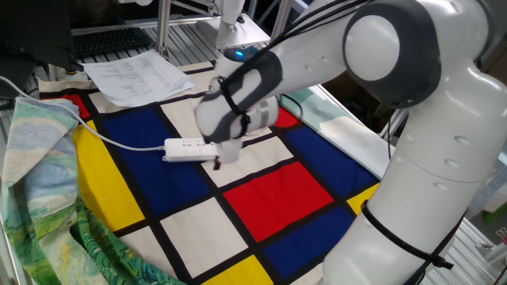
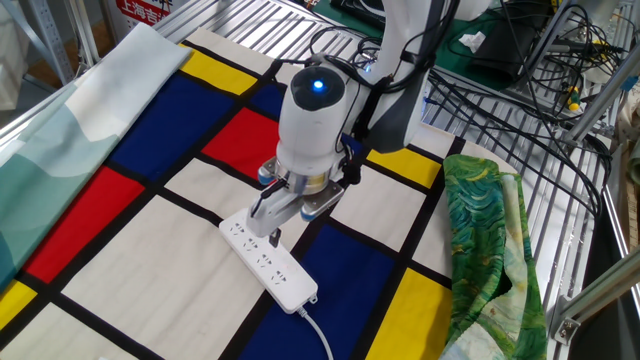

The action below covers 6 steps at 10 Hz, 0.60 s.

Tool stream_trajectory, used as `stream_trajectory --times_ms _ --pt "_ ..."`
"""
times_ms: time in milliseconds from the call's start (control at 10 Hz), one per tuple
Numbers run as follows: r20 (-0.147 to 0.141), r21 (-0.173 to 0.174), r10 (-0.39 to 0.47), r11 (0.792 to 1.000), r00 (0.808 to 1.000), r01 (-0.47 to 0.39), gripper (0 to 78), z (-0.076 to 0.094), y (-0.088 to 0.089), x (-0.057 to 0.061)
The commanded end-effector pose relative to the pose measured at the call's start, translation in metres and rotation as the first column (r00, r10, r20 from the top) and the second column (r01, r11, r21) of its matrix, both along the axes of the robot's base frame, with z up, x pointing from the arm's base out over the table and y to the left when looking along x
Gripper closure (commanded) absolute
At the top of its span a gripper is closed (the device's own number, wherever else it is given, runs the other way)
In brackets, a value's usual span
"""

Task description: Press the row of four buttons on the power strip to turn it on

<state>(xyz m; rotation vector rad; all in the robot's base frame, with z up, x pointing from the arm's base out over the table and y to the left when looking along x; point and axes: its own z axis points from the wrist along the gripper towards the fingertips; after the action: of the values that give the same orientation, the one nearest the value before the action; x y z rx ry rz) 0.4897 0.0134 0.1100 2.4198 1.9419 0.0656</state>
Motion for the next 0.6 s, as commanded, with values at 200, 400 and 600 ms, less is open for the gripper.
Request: stream_trajectory --times_ms 200,400,600 --pt "0.036 -0.002 0.044 0.999 0.998 -0.044 0.1 -0.0143 -0.0339 -0.0308" --pt "0.045 -0.005 0.041 0.999 0.998 -0.041 0.1 -0.0191 -0.0343 -0.0303" --pt "0.046 -0.007 0.046 0.999 0.998 -0.046 0.1 -0.0194 -0.034 -0.0303"
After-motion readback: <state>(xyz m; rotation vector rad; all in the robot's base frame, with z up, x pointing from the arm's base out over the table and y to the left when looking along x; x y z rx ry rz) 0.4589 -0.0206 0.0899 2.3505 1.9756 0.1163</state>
